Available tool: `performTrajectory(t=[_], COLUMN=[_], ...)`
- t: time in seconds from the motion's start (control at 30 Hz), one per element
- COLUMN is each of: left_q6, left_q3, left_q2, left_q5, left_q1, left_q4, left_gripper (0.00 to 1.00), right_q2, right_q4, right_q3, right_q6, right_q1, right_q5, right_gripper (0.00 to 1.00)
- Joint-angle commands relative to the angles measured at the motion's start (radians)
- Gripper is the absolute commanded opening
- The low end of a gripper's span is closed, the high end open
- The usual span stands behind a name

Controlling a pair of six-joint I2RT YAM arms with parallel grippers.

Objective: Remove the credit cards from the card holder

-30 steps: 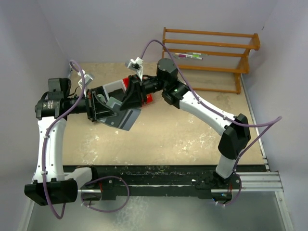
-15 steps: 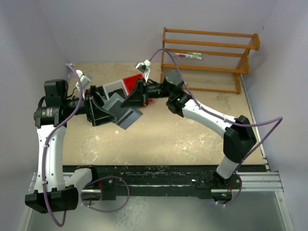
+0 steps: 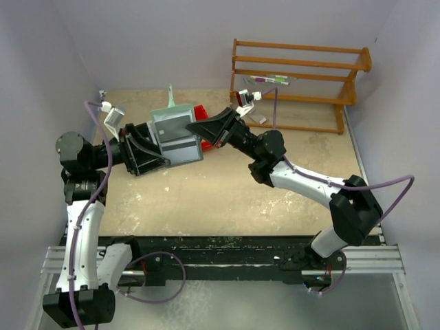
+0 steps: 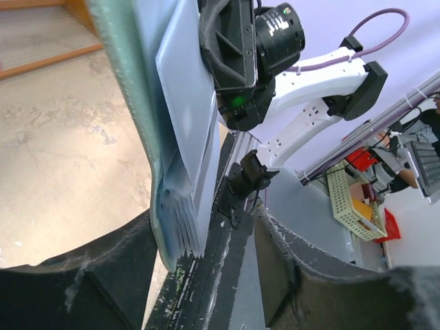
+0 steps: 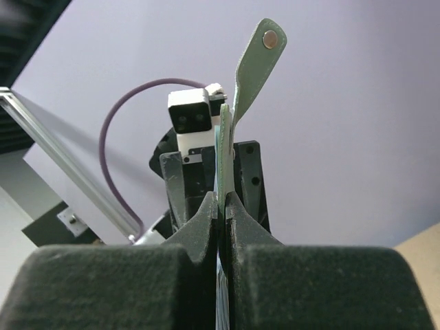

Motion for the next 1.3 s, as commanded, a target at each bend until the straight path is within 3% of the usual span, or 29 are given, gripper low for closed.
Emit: performTrajectory(t=[0.0,0.17,0.33,0.43,0.5,0.57,0.67,0.73,0.8,0.9,1.2,1.27], left_q6=[-0.325,-0.389,-0.444,-0.401,-0.252,0.032,0.328,0.494,0.597,0.662,0.691,0.704], left_q3=[-0.045,-0.071,-0.103,-0.095,-0.05,0.044,0.159,0.219,0.256,0.274,0.289,0.295], left_q2=[0.008,0.02,0.024,0.021,0.025,0.041,0.096,0.144,0.184,0.219,0.247,0.248], left_q5=[-0.026,-0.034,-0.039,-0.025,-0.011,-0.009,-0.017,-0.03,-0.047,-0.064,-0.076,-0.065], left_q1=[0.0,0.0,0.0,0.0,0.0,0.001,0.0,-0.001,-0.001,-0.001,-0.004,-0.004], left_q4=[0.377,0.427,0.483,0.41,0.205,-0.084,-0.452,-0.645,-0.797,-0.874,-0.912,-0.923], left_gripper=[0.57,0.46,0.14,0.01,0.0,0.0,0.0,0.0,0.0,0.0,0.0,0.0], right_q2=[-0.002,0.012,0.014,0.014,0.034,0.081,0.151,0.165,0.147,0.139,0.137,0.15], right_q4=[0.2,0.218,0.254,0.214,0.173,0.136,0.095,0.009,-0.215,-0.543,-0.757,-0.761], right_q3=[-0.02,-0.038,-0.109,-0.111,-0.074,0.007,0.106,0.149,0.201,0.291,0.391,0.411], right_q6=[0.059,0.055,0.056,0.051,0.048,0.046,0.049,-0.006,-0.177,-0.414,-0.591,-0.591], right_q1=[0.044,0.077,0.086,0.073,0.022,-0.058,-0.113,-0.118,-0.117,-0.115,-0.084,-0.083], right_q5=[0.144,0.145,0.155,0.062,-0.084,-0.336,-0.609,-0.693,-0.69,-0.633,-0.543,-0.553], right_gripper=[0.0,0.0,0.0,0.04,0.26,0.49,0.64,0.71,0.72,0.71,0.7,0.6])
